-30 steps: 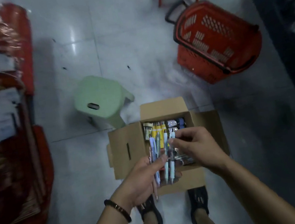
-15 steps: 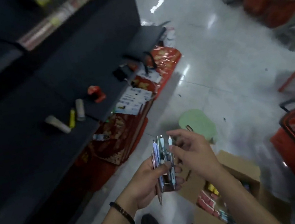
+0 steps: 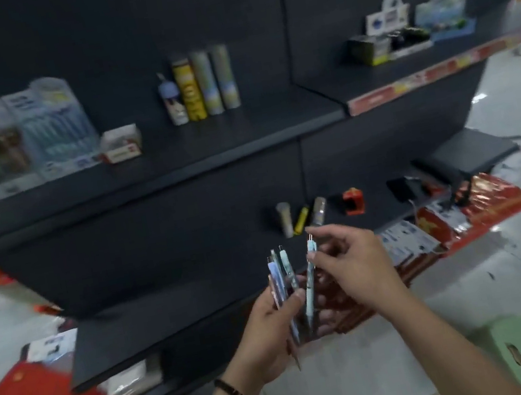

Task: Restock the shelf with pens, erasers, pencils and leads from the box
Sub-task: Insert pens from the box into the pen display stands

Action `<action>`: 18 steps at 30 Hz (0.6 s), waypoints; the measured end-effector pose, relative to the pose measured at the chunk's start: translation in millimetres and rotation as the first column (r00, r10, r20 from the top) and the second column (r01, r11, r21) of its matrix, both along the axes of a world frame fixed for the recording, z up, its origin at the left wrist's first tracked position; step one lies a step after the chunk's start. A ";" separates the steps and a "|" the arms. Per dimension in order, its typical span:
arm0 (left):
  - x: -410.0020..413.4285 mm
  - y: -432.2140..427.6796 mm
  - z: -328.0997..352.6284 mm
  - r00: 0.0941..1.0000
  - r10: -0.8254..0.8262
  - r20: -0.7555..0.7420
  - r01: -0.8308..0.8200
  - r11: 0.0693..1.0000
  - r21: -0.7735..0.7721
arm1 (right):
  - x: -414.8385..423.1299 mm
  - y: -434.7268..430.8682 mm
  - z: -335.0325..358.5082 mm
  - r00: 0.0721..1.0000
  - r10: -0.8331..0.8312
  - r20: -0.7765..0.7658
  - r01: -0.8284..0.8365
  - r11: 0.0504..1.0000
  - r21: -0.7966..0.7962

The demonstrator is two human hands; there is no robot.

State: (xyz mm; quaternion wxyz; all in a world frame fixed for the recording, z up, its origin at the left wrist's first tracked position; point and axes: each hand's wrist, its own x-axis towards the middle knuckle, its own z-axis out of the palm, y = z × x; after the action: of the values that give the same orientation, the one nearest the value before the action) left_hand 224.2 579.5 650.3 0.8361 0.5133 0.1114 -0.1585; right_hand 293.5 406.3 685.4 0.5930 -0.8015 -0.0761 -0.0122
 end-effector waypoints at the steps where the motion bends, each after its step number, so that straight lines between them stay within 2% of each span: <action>1: 1.7 27.7 5.7 1.000 0.024 0.019 -0.024 0.999 0.024 | 6.9 29.6 9.3 0.999 0.030 0.016 -0.030 1.000 -0.009; 5: 16.2 128.0 29.9 0.983 0.133 0.129 -0.150 0.980 0.129 | 30.6 136.7 48.1 0.989 0.147 0.032 -0.148 0.988 0.040; 10: 41.7 226.3 54.5 0.958 0.203 0.201 -0.247 0.942 0.226 | 65.9 237.9 98.7 0.979 0.182 0.088 -0.193 0.972 0.136; 14: 62.6 288.1 77.9 0.939 0.273 0.207 -0.309 0.936 0.169 | 100.4 305.7 133.8 0.961 0.223 0.165 -0.248 0.956 0.155; 18: 88.2 344.9 92.7 0.914 0.367 0.172 -0.375 0.927 0.014 | 146.5 370.8 156.2 0.936 0.258 0.240 -0.295 0.946 0.133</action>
State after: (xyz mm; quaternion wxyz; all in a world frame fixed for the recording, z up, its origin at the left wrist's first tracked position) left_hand 312.4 924.3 743.0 0.8451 0.5136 0.1405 0.0490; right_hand 440.1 777.0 841.6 0.6416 -0.7241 -0.2519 -0.0234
